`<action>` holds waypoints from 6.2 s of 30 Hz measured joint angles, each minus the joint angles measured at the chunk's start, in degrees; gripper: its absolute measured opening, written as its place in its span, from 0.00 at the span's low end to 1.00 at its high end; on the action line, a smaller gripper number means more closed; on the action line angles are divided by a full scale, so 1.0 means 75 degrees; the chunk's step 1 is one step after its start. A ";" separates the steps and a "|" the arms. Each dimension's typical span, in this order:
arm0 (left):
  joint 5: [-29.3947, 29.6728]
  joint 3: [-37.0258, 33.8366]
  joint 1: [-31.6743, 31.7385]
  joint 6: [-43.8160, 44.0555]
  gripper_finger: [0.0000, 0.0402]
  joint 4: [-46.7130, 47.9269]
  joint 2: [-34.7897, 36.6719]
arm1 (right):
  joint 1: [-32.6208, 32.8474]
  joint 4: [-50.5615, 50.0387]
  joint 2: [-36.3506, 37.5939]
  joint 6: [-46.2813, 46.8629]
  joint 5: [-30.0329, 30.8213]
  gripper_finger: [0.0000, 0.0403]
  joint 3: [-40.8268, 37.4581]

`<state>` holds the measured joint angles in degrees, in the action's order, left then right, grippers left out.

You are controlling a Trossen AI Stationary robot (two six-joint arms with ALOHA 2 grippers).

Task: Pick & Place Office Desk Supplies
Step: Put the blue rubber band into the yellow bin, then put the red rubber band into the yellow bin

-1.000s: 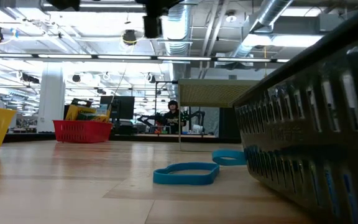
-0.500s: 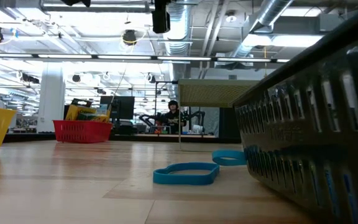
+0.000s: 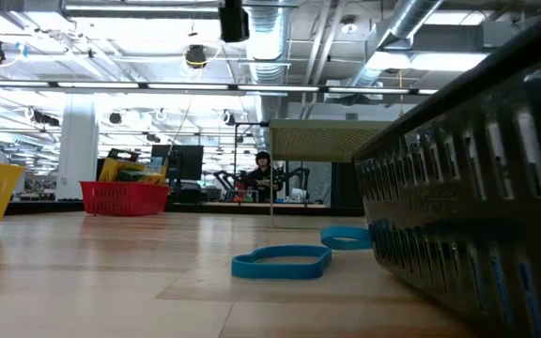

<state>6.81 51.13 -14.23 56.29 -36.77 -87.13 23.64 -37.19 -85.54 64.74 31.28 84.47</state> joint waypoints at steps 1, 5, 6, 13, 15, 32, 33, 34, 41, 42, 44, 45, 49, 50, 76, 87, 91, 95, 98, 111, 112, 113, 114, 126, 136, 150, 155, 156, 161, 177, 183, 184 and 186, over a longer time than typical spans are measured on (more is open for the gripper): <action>-0.0003 0.0000 -0.0011 -0.0015 0.00 0.0256 0.0121 | 0.0000 0.0042 0.0000 -0.0012 -0.0020 0.13 0.0000; -0.0050 0.0003 -0.0139 -0.0122 0.00 0.1961 0.0848 | -0.0009 0.0015 0.0000 -0.0033 -0.0045 0.28 0.0000; -0.0055 0.0003 -0.0211 -0.0122 0.00 0.2496 0.1044 | -0.0020 0.0015 0.0000 -0.0033 -0.0045 0.33 0.0000; -0.0087 0.0000 -0.1097 0.0471 0.00 0.5818 0.2457 | -0.0103 -0.0015 0.0000 -0.0030 -0.0160 0.52 0.0000; -0.0089 0.0000 -0.1506 0.0949 0.00 0.6679 0.2797 | -0.0131 -0.0034 0.0000 -0.0030 -0.0165 0.53 0.0000; 0.0385 0.0000 -0.4842 0.7347 0.00 1.1607 0.3165 | -0.0114 -0.0595 0.0000 0.0234 -0.0187 0.45 0.0000; 0.0445 0.0000 -0.4870 0.7649 0.00 1.1829 0.3085 | -0.0114 -0.0603 0.0000 0.0234 -0.0188 0.45 0.0000; 0.0457 0.0000 -0.4871 0.7922 0.00 1.2049 0.2988 | -0.0114 -0.0603 0.0000 0.0243 -0.0188 0.45 0.0000; 0.0498 -0.0357 -0.4853 0.8765 0.00 1.2464 0.2481 | -0.0114 -0.0637 0.0000 0.0311 -0.0188 0.45 0.0000; 0.0510 -0.0459 -0.4853 0.8792 0.01 1.2376 0.2451 | -0.0114 -0.0639 0.0000 0.0311 -0.0188 0.45 0.0000; 0.0624 -0.0636 -0.4853 0.8867 0.02 1.2288 0.2406 | -0.0114 -0.0639 0.0000 0.0311 -0.0188 0.45 0.0000; 0.0690 -0.0730 -0.4847 0.8958 0.04 1.2291 0.2404 | -0.0114 -0.0638 0.0000 0.0311 -0.0189 0.45 0.0000; 0.0775 -0.1001 -0.4740 0.9148 0.12 1.2303 0.2444 | -0.0108 -0.0638 0.0000 0.0311 -0.0237 0.45 0.0000; 0.0814 -0.1025 -0.4734 0.9098 0.15 1.2306 0.2469 | -0.0092 -0.0641 0.0000 0.0311 -0.0246 0.45 0.0000; 0.0403 -0.1035 -0.4163 0.7330 0.64 1.2101 0.2942 | -0.0006 -0.0767 0.0000 0.0433 -0.0275 0.45 0.0000; 0.3059 -0.1035 -0.4073 0.5946 0.63 0.9770 0.3743 | 0.0072 -0.1920 -0.0053 0.1354 -0.0494 0.45 -0.0216; 0.3505 -0.1035 -0.3817 0.3900 0.63 0.8096 0.4128 | 0.0221 -0.2803 -0.0394 0.2213 -0.1485 0.45 -0.0830; 0.3526 -0.1032 -0.3352 0.2414 0.63 0.6647 0.4353 | 0.0420 -0.2420 -0.0889 0.2633 -0.2723 0.45 -0.1673; 0.3529 -0.1032 -0.2962 0.1551 0.63 0.5644 0.4371 | 0.0640 -0.2131 -0.1293 0.3119 -0.3380 0.45 -0.2066; 0.2600 -0.1032 -0.1894 0.0726 0.63 0.4649 0.4353 | 0.0851 -0.1565 -0.2873 0.3639 -0.4034 0.34 -0.2095; 0.2566 -0.1032 -0.1855 0.0729 0.63 0.4636 0.4345 | 0.0882 -0.1553 -0.2918 0.3639 -0.4035 0.34 -0.2095; 0.2562 -0.1032 -0.1838 0.0726 0.63 0.4620 0.4345 | 0.0917 -0.1556 -0.2969 0.3639 -0.4033 0.34 -0.2095; 0.2562 -0.1032 -0.1825 0.0726 0.63 0.4566 0.4345 | 0.0946 -0.1553 -0.3016 0.3640 -0.4035 0.33 -0.2092; 0.2562 -0.1032 -0.1688 0.0726 0.63 0.4502 0.4345 | 0.0973 -0.1345 -0.3557 0.3558 -0.4232 0.33 -0.2063; 0.2562 -0.1032 -0.1688 0.0726 0.63 0.4487 0.4346 | 0.0821 -0.1229 -0.3555 0.2905 -0.4115 0.09 -0.2066; 0.2565 -0.1032 -0.1691 0.0478 0.63 0.4362 0.4345 | 0.0694 -0.2879 -0.2522 0.3312 -0.2613 0.00 -0.2097; 0.2236 -0.1032 -0.1697 0.0275 0.63 0.4362 0.4348 | 0.0718 -0.3376 -0.0989 0.3832 -0.1674 0.00 -0.2121; 0.2172 -0.1032 -0.1697 0.0271 0.63 0.4364 0.4346 | 0.0753 -0.3323 -0.0625 0.3924 -0.1410 0.00 -0.2113; 0.2067 -0.1032 -0.1572 0.0270 0.63 0.4341 0.4062 | 0.0791 -0.2386 0.0765 0.3759 -0.0186 0.00 -0.2106; 0.0237 -0.1023 0.0130 0.0780 0.63 -0.0115 0.1005 | 0.0157 0.1079 0.1598 0.1352 0.0651 0.00 -0.2095; 0.0172 -0.1023 0.0168 0.0930 0.63 -0.0279 0.0649 | 0.0052 0.1431 0.1600 0.1103 0.0640 0.00 -0.2092; 0.0172 -0.1023 0.0168 0.0931 0.63 -0.0307 0.0638 | 0.0011 0.1445 0.1588 0.1093 0.0640 0.00 -0.2092; 0.0178 -0.1023 0.0191 0.0930 0.63 -0.0381 0.0638 | -0.0119 0.1678 0.1490 0.0968 0.0608 0.00 -0.2087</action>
<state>8.15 43.46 -12.80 63.26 -39.62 -82.35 22.75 -24.61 -74.36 72.00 35.84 68.82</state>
